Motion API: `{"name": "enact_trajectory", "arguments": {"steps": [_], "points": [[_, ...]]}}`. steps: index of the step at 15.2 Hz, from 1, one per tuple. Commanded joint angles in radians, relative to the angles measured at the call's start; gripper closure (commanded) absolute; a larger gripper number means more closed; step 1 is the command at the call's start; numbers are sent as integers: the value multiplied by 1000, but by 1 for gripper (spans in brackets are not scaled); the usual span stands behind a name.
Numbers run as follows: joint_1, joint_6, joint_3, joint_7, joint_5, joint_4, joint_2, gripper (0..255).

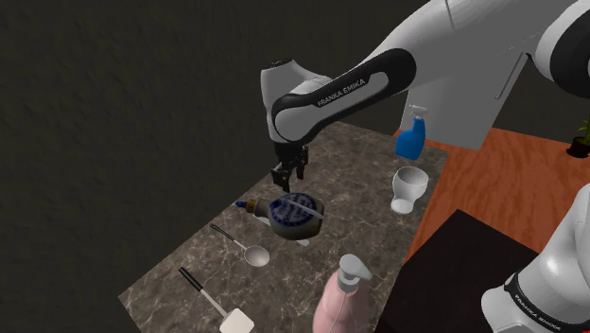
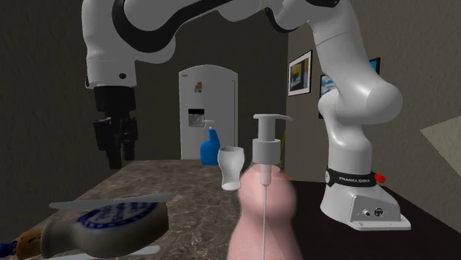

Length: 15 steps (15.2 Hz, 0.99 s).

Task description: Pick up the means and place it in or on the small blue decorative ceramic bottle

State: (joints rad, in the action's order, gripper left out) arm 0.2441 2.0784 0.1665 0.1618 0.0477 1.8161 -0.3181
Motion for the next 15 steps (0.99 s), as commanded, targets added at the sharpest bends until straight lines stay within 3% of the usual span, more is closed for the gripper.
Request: {"name": "enact_trajectory", "arguments": {"steps": [1, 4, 8, 15], "points": [[0, 0, 0, 0, 0, 0, 0, 0], [0, 0, 0, 0, 0, 0, 0, 0], [-2, -115, 3, -6, -8, -78, 38, 0], [-2, -115, 3, -6, -8, -78, 38, 0]]}}
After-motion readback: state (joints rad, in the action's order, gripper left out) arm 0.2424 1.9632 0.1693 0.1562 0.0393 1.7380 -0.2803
